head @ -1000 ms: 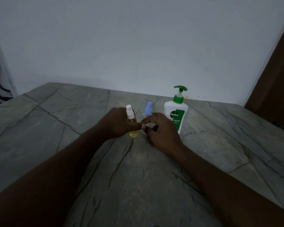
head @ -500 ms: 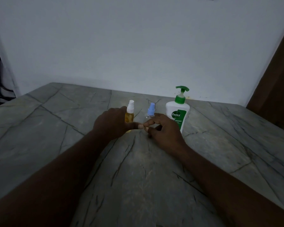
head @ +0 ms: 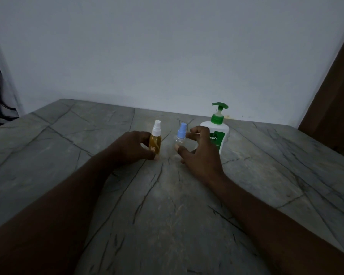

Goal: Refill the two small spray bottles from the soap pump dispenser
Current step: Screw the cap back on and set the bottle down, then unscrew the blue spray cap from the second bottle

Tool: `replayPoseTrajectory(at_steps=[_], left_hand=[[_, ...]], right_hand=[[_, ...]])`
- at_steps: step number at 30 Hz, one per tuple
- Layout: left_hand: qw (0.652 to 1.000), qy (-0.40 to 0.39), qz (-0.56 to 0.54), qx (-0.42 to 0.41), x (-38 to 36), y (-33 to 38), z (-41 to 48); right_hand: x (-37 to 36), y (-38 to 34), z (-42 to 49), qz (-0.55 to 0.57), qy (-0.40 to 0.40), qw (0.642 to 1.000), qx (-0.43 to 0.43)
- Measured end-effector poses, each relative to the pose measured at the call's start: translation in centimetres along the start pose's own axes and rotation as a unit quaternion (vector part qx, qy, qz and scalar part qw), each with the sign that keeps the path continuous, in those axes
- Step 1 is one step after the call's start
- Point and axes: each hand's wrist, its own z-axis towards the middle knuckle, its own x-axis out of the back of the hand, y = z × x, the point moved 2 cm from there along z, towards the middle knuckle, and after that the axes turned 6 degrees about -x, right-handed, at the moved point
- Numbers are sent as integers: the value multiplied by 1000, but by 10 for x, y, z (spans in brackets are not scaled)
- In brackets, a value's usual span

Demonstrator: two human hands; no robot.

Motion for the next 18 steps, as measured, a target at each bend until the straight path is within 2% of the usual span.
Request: replayPoseTrajectory(at_steps=[3,10,16,18], left_hand=[[999,31,25,23,-3,-1,1],[996,40,66,39,-5,2,-1],[999,25,24,37,-3,9,-2],[998,49,-13,33,1,11,-3]], right_hand=[[-4,-1,0,-25,-20,999,-11],[-1,-1,-1,-43,-21,999,9],[2,-1,-2,-50,-24,998,17],[4,-2,-2,-57,-25,998,19]])
